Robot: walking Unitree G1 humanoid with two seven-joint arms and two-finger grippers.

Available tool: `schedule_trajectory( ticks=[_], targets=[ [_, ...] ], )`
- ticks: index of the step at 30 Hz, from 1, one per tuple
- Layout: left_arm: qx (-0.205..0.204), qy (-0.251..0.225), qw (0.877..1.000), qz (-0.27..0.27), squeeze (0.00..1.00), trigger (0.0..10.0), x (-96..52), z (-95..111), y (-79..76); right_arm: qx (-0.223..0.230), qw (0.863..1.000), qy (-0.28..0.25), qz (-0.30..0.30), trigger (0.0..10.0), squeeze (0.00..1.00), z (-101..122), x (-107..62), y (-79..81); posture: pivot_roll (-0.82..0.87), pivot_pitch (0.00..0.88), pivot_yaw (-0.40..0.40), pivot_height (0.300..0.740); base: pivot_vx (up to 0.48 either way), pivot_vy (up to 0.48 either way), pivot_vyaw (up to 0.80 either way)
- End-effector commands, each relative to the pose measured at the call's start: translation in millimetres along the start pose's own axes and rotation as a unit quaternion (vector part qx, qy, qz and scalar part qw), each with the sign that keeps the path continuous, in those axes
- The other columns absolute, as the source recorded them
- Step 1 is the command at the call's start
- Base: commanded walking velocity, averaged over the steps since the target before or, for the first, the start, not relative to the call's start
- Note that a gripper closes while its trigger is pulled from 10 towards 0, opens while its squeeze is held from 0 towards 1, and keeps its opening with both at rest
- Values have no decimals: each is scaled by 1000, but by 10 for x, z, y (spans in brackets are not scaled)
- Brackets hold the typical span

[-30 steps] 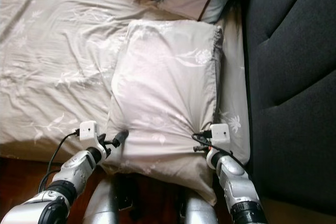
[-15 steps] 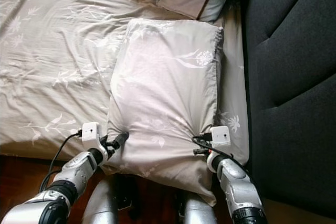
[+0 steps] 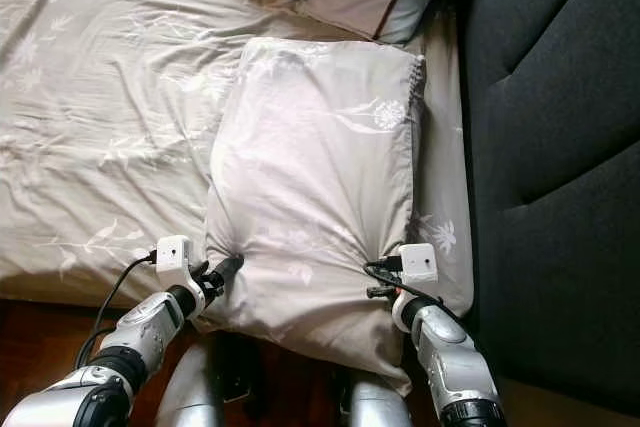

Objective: Clean up the room

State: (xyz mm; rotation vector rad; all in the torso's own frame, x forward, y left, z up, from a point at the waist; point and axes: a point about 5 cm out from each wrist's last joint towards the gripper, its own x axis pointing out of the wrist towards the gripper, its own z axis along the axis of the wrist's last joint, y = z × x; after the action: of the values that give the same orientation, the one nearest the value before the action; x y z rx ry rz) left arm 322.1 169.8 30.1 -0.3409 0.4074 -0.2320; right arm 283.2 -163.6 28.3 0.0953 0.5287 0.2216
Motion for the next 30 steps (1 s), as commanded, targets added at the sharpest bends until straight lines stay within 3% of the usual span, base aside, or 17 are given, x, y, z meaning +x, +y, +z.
schedule_trajectory(
  ticks=[1, 12, 21, 27, 29, 30],
  targets=[
    [-26, 57, 998, -20, 0, 0, -31, -327, -107, 29, 991, 134, 1, 0, 0, -671, -129, 34, -288, 419, -102, 651, 0, 0, 0],
    [-21, 24, 999, -25, 0, 0, -4, -179, -100, 38, 992, 116, -11, 0, 0, -613, -27, 66, -235, 382, -73, 651, 0, 0, 0],
    [-10, 7, 1000, -25, 0, 0, 39, -12, -90, 44, 995, 91, -20, 0, 0, -432, 135, 97, -201, 310, -41, 651, 0, 0, 0],
    [-5, -27, 999, -22, 0, 0, 81, 187, -102, 46, 997, 45, -50, 0, 0, -201, 213, 22, -182, 261, -19, 651, 0, 0, 0],
    [-6, -54, 998, -25, 0, 0, 120, 384, -121, 53, 996, -16, -72, 0, 0, 69, 261, -53, -177, 228, 0, 651, 0, 0, 0],
    [-6, -54, 998, -25, 0, 0, 120, 384, -121, 53, 996, -16, -72, 0, 0, 69, 261, -53, -177, 228, 0, 651, 0, 0, 0]
  ],
)
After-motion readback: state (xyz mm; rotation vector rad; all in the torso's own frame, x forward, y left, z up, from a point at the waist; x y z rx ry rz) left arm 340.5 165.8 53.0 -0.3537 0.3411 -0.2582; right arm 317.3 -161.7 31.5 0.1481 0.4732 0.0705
